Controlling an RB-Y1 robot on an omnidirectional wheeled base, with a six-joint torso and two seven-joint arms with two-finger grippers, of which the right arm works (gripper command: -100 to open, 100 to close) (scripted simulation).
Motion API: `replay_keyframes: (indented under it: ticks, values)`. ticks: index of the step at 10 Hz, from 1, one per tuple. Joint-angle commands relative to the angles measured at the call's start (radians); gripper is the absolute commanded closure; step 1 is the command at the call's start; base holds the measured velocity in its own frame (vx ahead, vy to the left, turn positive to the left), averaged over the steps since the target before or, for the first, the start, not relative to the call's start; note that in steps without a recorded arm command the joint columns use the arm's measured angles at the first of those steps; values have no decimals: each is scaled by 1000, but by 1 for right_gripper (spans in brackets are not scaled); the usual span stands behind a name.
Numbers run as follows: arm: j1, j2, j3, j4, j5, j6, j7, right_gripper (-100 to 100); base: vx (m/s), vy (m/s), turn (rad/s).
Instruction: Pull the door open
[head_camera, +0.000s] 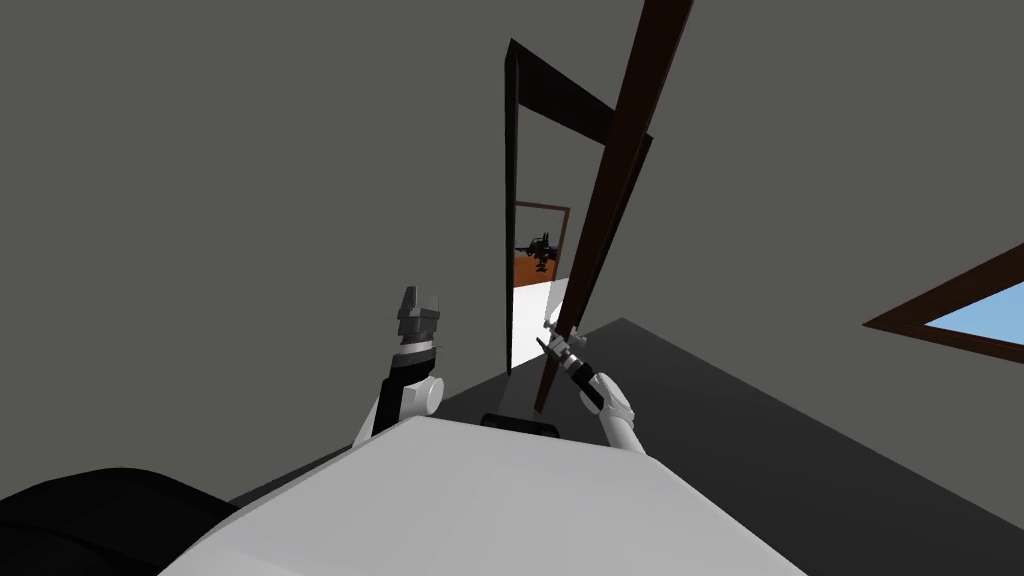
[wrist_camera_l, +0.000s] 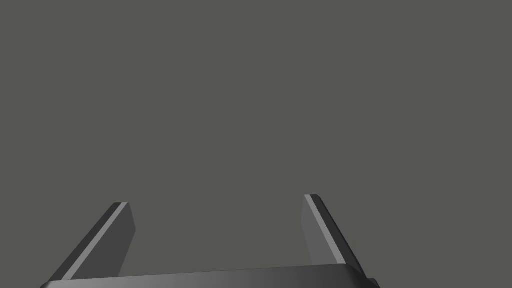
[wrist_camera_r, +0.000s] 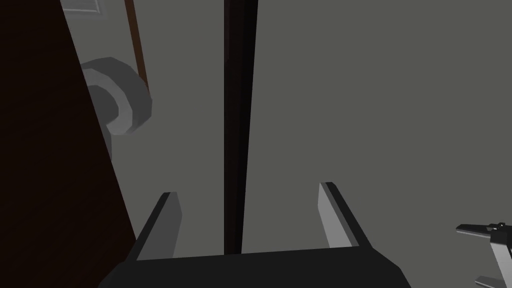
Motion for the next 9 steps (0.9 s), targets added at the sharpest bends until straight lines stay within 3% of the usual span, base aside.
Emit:
replay_keyframes:
  ticks: [1, 3, 9]
  values:
    - [-7, -20, -28, 10, -6, 4, 11, -100, -70, -137, 19]
    - [-15, -27, -39, 24, -9, -12, 23, -100, -51, -145, -2]
    - [-23, -32, -51, 37, -13, -26, 35, -100, -15, -39, -2]
